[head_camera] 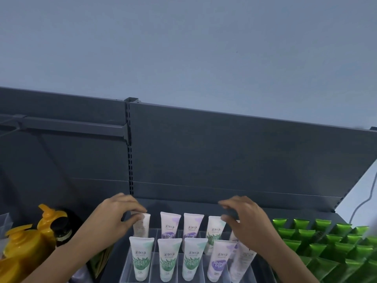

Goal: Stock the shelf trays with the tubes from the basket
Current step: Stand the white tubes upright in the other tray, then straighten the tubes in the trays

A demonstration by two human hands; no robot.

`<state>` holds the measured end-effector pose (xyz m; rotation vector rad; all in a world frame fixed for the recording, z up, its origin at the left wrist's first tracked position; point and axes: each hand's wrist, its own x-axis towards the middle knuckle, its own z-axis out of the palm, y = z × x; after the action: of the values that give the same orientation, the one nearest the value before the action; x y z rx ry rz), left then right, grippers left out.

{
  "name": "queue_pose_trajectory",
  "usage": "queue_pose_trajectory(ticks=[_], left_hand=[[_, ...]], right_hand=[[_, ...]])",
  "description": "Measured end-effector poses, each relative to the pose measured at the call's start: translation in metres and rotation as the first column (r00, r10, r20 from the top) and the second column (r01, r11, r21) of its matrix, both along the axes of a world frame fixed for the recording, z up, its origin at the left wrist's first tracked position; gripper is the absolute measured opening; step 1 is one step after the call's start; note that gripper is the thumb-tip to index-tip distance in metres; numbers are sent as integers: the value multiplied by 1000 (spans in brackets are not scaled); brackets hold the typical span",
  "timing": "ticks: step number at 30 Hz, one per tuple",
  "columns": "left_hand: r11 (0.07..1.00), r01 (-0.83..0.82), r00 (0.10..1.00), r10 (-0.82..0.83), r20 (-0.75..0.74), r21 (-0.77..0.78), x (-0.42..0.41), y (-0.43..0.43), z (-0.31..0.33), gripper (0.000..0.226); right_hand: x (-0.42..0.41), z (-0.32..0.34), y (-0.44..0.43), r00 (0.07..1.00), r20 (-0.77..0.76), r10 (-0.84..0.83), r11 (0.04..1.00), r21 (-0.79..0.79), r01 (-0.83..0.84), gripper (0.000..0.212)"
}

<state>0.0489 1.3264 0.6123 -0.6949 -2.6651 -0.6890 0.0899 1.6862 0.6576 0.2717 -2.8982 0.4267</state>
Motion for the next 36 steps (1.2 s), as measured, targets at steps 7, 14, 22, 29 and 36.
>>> queue_pose_trajectory(ticks=[7,14,22,29,36], left_hand=[[997,-31,999,30,22,68,-3,1,-6,22],[993,-4,1000,5,-15,116,6,7,-2,25],[987,-131,991,133,-19,99,9,34,16,22],[973,-65,996,77,-45,223,28,141,48,18],[958,37,999,-41,11,285,71,273,46,10]], right_hand=[[-14,-16,-6,996,75,41,998,41,-44,19],[-18,-16,-1,995,83,50,999,7,-51,17],[4,14,50,999,-32,34,997,-65,-36,17],[38,37,151,992,-96,-77,992,-109,67,12],[66,33,239,995,-93,-27,993,-118,15,9]])
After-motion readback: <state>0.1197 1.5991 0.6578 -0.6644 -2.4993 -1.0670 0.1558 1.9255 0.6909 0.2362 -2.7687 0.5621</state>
